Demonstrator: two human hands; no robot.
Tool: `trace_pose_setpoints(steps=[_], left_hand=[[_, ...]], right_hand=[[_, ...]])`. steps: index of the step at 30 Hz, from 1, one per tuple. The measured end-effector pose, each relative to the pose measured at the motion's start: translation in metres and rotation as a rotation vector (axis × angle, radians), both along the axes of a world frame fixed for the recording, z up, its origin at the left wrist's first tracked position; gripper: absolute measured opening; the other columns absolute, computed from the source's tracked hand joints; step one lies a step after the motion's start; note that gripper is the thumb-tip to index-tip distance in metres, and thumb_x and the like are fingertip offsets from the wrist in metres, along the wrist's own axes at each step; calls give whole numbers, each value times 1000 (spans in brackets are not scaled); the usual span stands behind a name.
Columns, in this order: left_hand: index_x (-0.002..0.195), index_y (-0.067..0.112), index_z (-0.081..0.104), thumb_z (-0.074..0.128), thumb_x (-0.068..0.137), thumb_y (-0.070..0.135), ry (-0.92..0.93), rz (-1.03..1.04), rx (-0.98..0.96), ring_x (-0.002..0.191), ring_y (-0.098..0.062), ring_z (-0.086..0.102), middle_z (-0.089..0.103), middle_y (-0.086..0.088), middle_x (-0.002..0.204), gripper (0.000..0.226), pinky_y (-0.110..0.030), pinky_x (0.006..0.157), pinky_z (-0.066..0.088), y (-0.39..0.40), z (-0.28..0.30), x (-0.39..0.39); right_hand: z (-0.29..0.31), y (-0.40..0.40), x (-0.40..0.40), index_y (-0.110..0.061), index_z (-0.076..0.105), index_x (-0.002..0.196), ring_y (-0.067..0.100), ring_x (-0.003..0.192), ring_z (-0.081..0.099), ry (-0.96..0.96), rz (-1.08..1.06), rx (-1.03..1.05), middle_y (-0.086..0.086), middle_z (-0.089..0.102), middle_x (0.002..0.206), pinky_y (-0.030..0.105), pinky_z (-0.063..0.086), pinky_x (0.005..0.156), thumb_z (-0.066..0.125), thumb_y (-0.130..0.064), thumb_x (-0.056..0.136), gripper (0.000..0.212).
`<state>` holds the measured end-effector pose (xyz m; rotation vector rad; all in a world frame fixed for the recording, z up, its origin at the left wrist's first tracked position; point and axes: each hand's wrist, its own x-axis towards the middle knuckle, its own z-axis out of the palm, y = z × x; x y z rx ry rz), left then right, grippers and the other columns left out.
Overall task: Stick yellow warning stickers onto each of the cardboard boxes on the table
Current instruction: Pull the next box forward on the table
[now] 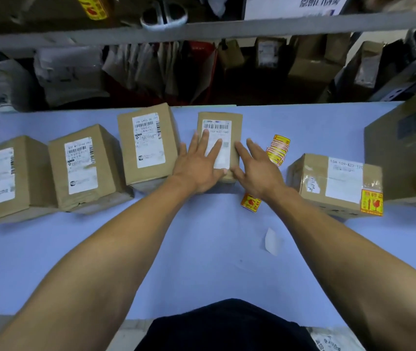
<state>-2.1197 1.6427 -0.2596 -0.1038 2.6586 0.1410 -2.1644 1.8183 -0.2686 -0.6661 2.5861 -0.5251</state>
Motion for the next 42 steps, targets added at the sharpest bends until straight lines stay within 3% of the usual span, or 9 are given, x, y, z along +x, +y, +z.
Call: trace_pose_setpoints(steps=[9,12,16,20,24,26,35,39,42], left_hand=[[159,21,11,43,99,54,164,88,193,154,-31,-6,-5,-11,168,76,-50,124,8,-2,-13,6],[158,17,15,55,98,43,322,408,449,154,-27,5,4,-11,168,78,-42,124,13,-1,-13,-4],[159,15,7,63,92,49,190,795,686,150,-22,24,25,-7,164,94,-41,121,24,-2,-20,-28],[140,16,52,72,83,50,104,1153,981,118,-24,64,66,-2,131,69,-44,102,51,-12,-33,-40],[116,23,69,72,84,45,116,1140,1090,95,-15,73,76,5,108,39,-37,89,59,-13,-42,-38],[113,25,70,70,88,43,142,1125,1119,92,-11,74,77,7,104,31,-32,84,59,-12,-42,-37],[117,21,69,69,91,40,155,1145,1191,95,-14,74,77,4,105,32,-37,89,59,7,-14,-8],[119,17,68,68,93,34,166,1150,1266,99,-18,73,76,-1,110,31,-42,93,57,25,-3,32],[118,18,69,68,93,33,169,1142,1267,101,-17,73,76,0,111,29,-43,95,57,37,-2,71]], right_hand=[[-13,-1,6,-9,23,155,31,147,27,5,7,-135,14,27,161,39,26,117,49,-31,101,64],[-16,-11,0,-15,17,156,24,143,35,-90,-196,-299,6,32,160,28,31,108,50,-37,98,71],[-26,-27,-13,-27,5,158,23,145,34,-366,-575,-440,4,32,160,31,34,107,49,-51,96,79],[-36,-37,-22,-33,11,157,22,142,39,-566,-732,-498,-2,35,159,29,34,106,45,-63,92,79],[-44,-45,-17,-44,43,142,7,116,61,-620,-657,-569,-18,62,130,38,48,104,43,-63,88,57],[-45,-48,-14,-45,44,139,3,109,63,-623,-648,-612,-22,65,120,35,49,101,42,-62,90,52],[-21,-32,9,-35,47,140,-2,102,65,-574,-620,-676,-19,66,117,23,50,87,43,-51,96,47],[-7,-14,46,-31,48,139,8,114,62,-565,-593,-677,-10,64,129,32,47,101,43,-43,101,41],[-2,-1,84,-33,49,139,1,112,60,-539,-561,-659,-13,63,128,26,45,100,43,-43,101,39]])
